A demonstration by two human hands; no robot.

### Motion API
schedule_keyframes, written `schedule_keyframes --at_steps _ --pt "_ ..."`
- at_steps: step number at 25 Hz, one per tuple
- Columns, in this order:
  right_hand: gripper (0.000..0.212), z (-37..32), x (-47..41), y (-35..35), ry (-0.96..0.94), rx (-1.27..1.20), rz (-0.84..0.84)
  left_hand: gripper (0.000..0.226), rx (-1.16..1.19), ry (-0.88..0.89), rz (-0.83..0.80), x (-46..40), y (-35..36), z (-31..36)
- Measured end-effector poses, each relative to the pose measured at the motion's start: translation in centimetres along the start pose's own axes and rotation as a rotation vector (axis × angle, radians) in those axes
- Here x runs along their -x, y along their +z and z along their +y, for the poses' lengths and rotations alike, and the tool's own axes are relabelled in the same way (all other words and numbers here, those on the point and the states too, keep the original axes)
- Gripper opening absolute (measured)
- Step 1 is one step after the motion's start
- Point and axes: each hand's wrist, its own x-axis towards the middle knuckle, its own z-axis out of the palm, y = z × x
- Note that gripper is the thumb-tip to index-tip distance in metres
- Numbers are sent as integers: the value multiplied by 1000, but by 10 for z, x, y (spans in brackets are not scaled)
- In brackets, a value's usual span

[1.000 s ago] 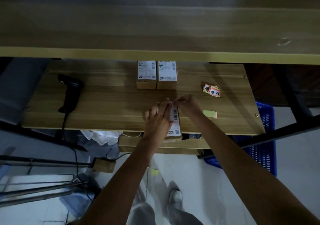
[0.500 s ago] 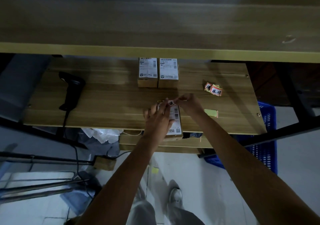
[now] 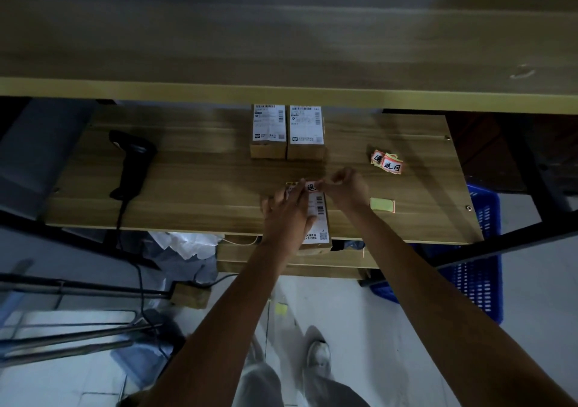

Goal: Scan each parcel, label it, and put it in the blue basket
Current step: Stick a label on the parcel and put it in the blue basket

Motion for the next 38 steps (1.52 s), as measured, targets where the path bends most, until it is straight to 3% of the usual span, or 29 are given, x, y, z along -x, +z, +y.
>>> schedule_keyframes --at_steps 2,4,6,11,13,17,27,32,38 --pt "34 4 -2 6 123 -192 -65 65 11 9 6 1 1 -2" --pt "27 8 2 16 207 -460 -121 61 56 12 27 0 5 -5" --pt "28 9 10 29 201 -507 -85 52 116 -33 78 -4 8 -2" --pt "34 10 25 51 84 -300 128 25 411 -238 306 -16 14 13" --pt "38 11 25 53 71 -282 128 34 477 -316 335 -18 18 14" --pt "47 18 24 56 25 -243 138 59 617 -558 216 -27 21 6" --pt "32 29 40 47 -112 -174 151 64 568 -573 256 -30 26 5" --pt "48 38 62 49 -421 25 186 64 535 -564 265 -28 24 7" --pt "52 42 59 55 -431 88 216 65 526 -555 261 -32 29 4"
